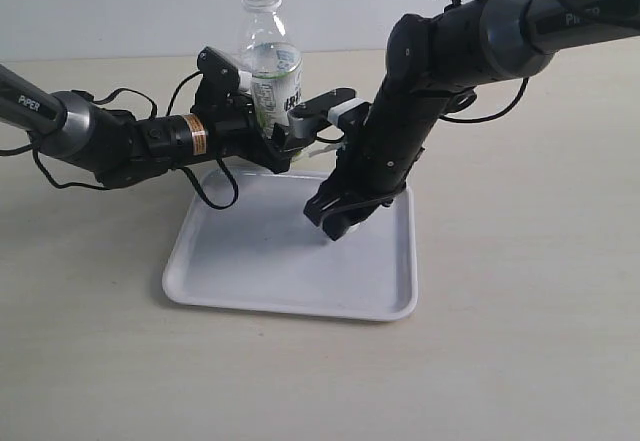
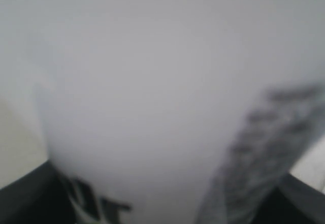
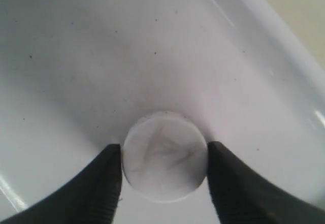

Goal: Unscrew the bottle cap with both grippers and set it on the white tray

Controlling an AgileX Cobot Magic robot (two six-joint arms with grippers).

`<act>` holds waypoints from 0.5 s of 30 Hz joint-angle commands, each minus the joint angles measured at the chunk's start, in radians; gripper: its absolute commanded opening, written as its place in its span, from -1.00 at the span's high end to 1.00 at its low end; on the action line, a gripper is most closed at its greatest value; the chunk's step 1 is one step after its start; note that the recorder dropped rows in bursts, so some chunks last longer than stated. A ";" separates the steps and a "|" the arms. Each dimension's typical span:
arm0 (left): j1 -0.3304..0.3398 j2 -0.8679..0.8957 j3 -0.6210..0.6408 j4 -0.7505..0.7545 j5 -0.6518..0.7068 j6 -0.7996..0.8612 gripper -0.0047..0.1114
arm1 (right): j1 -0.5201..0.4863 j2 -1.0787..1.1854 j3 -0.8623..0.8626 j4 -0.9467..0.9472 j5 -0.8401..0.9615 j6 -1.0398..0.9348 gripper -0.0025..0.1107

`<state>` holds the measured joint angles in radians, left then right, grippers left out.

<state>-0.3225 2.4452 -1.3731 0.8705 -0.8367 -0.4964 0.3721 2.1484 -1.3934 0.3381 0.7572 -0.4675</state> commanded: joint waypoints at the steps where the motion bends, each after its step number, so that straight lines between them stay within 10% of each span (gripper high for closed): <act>1: -0.002 -0.009 -0.001 -0.017 -0.037 -0.005 0.92 | -0.001 -0.005 0.002 0.003 0.007 -0.009 -0.58; 7: -0.002 -0.009 -0.001 -0.017 -0.041 -0.001 0.85 | -0.001 -0.116 0.002 0.001 0.018 0.009 -0.47; 15: -0.002 -0.009 -0.001 0.018 -0.078 0.018 -0.75 | -0.001 -0.230 0.002 0.001 0.025 0.009 -0.47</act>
<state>-0.3225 2.4452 -1.3731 0.8891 -0.8787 -0.4869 0.3721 1.9476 -1.3918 0.3421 0.7780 -0.4607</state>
